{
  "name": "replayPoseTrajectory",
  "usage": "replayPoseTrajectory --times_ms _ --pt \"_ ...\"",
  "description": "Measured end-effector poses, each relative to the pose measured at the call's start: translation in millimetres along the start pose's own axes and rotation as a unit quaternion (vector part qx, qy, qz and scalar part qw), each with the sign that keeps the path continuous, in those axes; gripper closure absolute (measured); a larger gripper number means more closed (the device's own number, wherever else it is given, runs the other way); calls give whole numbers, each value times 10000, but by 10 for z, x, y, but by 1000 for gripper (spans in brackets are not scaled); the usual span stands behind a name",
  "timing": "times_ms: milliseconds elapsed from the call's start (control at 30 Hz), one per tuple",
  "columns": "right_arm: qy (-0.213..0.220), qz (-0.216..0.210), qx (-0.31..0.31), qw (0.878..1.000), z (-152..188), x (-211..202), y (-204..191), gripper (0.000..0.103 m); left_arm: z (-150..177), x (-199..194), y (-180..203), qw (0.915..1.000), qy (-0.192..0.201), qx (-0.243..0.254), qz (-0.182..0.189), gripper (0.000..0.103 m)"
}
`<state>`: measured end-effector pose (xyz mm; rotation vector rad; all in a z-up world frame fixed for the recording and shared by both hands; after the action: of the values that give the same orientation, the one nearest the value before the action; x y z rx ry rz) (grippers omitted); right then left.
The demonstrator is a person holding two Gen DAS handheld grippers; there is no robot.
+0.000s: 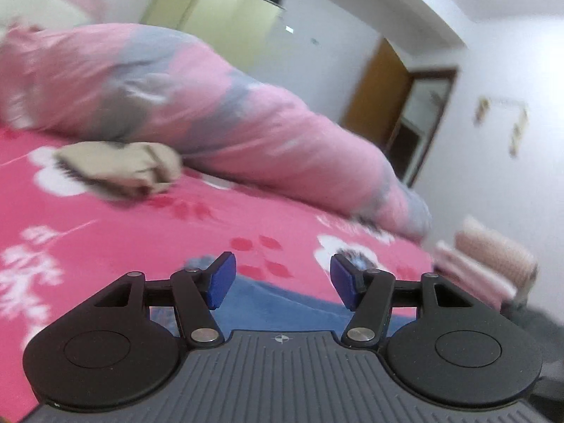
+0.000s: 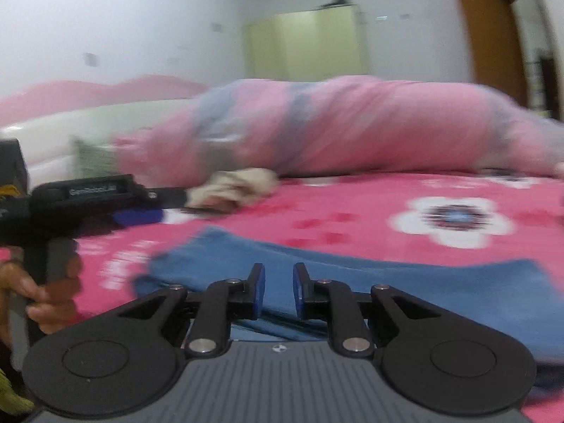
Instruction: Fold clothes
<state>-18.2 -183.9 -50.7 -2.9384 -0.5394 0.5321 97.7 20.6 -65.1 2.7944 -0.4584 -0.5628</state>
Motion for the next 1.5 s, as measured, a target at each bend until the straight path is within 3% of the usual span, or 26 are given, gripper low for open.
replayPoseTrajectory --times_ms 200,267,367,400,500,533,600,733,767,933,1067,1133,1233,1267,1367,1433,1500 --pt "-71 1161 -168 9931 -93 -223 649 87 272 457 -117 9929 -698 203 -938 49" --pt "-194 1492 -265 9883 -116 -201 906 88 329 492 -217 9915 -806 10 -1017 53" --pt "-723 2004 -200 9768 41 -182 1371 89 354 456 -269 9915 -791 -65 -1033 54" --pt "-907 2135 -67 9727 133 -199 1557 94 364 453 -273 9914 -792 -44 -1044 54" --pt "-1134 2106 732 9682 383 -343 2044 93 358 477 -250 9909 -829 35 -1061 54" --pt "-1047 2074 912 9684 318 -425 2091 94 357 479 -241 9905 -839 66 -1087 54" --pt "-857 2318 707 9664 132 -616 2083 94 357 467 -229 9901 -857 89 -1110 54" --pt "-558 1417 589 9866 -77 -865 1777 94 352 480 -215 9898 -870 99 -1121 54" --pt "-690 1139 437 9901 -32 -862 1666 94 352 481 -216 9898 -872 99 -1124 54" --pt "-1676 930 -4 9815 523 -760 1553 97 340 467 -255 9909 -893 -84 -1004 53" --pt "-1564 1118 115 9813 188 -828 1533 95 332 481 -253 9898 -964 -101 -1042 53" --pt "-1204 1102 -29 9866 -83 -807 1493 95 323 492 -240 9891 -1010 -96 -1070 52" --pt "-1069 1100 -226 9879 -253 -491 1566 95 317 496 -210 9879 -1046 -57 -1139 51" --pt "-1110 1140 -252 9869 -251 -370 1625 95 319 496 -211 9878 -1046 -63 -1149 51" --pt "-1898 1562 90 9693 192 51 2113 96 325 499 -241 9886 -1038 -173 -1079 52" --pt "-1743 1472 28 9736 274 40 2158 95 323 495 -264 9891 -1038 -232 -1017 51" --pt "-1856 1586 -34 9697 99 -17 2090 95 320 495 -272 9892 -1050 -212 -1000 51"
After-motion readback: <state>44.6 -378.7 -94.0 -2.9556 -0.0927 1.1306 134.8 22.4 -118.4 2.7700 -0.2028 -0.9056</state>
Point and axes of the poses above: each gripper's, at about its wrist camera, not at the fingertips, and x roughly the way its jaws point, y to its right, z to its underside, the point moved 4 cm from there along x, roughly the way its jaws point, and after that the axes turned 12 degrees about -z, right-handed, at the moved point
